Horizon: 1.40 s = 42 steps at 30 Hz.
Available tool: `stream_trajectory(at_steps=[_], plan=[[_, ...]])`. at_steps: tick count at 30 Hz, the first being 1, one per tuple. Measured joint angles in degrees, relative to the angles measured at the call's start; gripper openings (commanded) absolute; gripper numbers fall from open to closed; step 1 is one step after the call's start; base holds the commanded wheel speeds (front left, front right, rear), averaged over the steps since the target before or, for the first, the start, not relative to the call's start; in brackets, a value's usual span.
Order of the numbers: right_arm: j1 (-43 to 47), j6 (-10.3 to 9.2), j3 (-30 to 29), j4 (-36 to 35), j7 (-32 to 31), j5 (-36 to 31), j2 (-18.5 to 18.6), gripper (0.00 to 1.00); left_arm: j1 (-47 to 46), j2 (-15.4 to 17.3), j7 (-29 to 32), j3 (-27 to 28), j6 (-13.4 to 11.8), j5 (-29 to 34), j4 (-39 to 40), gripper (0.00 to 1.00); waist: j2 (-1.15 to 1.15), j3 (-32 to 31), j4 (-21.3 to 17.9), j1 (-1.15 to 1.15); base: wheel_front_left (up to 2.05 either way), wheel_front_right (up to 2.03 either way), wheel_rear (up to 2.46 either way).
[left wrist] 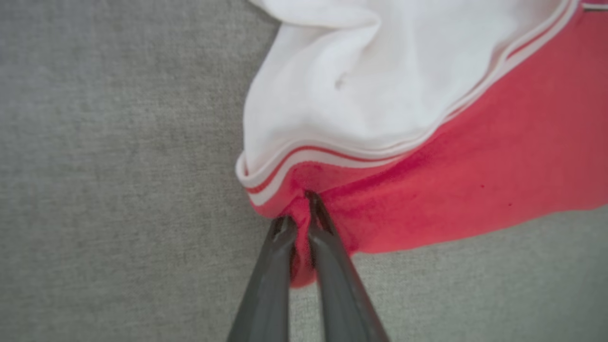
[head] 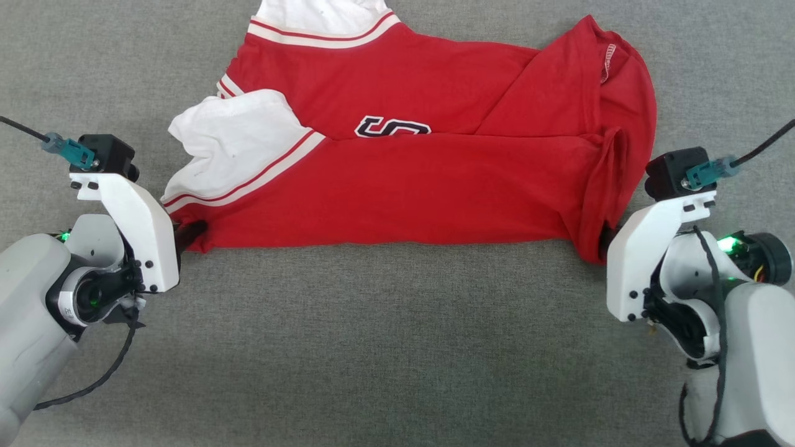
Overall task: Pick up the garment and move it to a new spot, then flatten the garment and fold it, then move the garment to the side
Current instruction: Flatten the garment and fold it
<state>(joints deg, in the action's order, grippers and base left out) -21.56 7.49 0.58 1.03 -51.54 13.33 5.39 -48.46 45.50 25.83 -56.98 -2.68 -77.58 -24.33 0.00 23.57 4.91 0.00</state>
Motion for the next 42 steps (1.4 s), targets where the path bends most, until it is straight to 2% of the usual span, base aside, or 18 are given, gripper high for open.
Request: stream_trajectory(at_steps=[6,10,17,25,29,33,34,35,36,37,38,39,42], plan=[[0.2,0.02,0.2,-2.5,-3.7,2.1,2.5,0.0,0.5,1.1,0.3,-0.1,0.1,0.0,1.5,0.0,0.0,-0.6,0.1,0.0,0.0,0.0,0.0],[1.8,0.01,-0.4,-5.4,-7.3,4.3,4.6,0.0,1.4,3.1,1.0,-0.2,-1.0,-0.2,4.8,0.0,0.0,-1.2,0.2,0.0,0.0,0.0,0.0],[5.4,0.01,-3.0,-11.6,-13.0,6.8,7.6,0.0,4.4,8.6,1.6,-0.1,-5.6,-0.6,15.0,0.0,0.0,-2.3,0.7,0.0,0.0,0.0,0.0],[11.2,0.02,-7.2,-17.8,-19.7,7.9,8.3,0.0,10.7,14.3,1.8,-0.6,-12.9,-2.2,28.2,0.0,0.0,-2.6,0.8,0.0,0.0,0.0,0.0],[13.9,0.01,-8.7,-18.7,-20.6,8.0,7.3,0.0,13.8,15.0,0.8,-1.4,-15.0,-3.5,31.4,0.0,0.0,-2.4,0.8,0.0,0.0,0.0,0.0],[15.7,0.01,-9.1,-17.0,-19.8,7.5,5.7,0.0,15.2,13.7,0.4,-2.3,-15.0,-3.6,30.4,0.0,0.0,-2.2,0.7,0.0,0.0,0.0,0.0],[15.9,0.01,-9.0,-16.3,-19.2,7.3,5.3,0.0,15.2,13.1,0.3,-2.4,-14.8,-3.7,29.5,0.24,0.0,-2.2,0.7,0.0,0.0,0.0,0.0],[16.0,0.01,-8.8,-15.6,-18.5,7.0,5.2,0.03,15.2,12.5,0.2,-2.5,-14.3,-3.7,28.4,0.51,0.0,-2.1,0.6,0.0,0.0,0.0,0.0],[16.0,0.01,-8.5,-15.1,-17.7,6.7,5.2,0.22,15.2,11.9,0.0,-2.6,-13.9,-3.6,27.5,0.89,0.0,-2.1,0.5,0.0,0.0,0.0,0.0],[16.0,0.01,-8.2,-14.3,-16.7,6.4,5.1,0.33,15.2,11.5,0.0,-2.6,-13.6,-3.6,26.4,1.0,0.0,-2.1,0.4,0.0,0.0,0.0,0.0],[16.0,0.01,-8.0,-13.5,-16.0,6.2,5.1,0.71,15.1,11.2,0.0,-2.6,-13.1,-3.6,25.6,1.0,0.0,-2.1,0.3,0.0,0.0,0.0,0.0],[15.9,0.02,-7.8,-13.0,-15.3,6.2,5.1,1.0,14.8,11.1,0.1,-2.5,-12.7,-3.6,25.0,1.0,0.0,-2.0,0.1,0.0,0.0,0.0,0.0],[15.7,0.02,-7.3,-12.5,-13.3,6.2,4.6,1.0,13.6,11.5,0.5,-2.1,-12.1,-3.6,24.5,1.0,0.0,-2.1,-0.4,0.0,0.0,0.0,0.0]])
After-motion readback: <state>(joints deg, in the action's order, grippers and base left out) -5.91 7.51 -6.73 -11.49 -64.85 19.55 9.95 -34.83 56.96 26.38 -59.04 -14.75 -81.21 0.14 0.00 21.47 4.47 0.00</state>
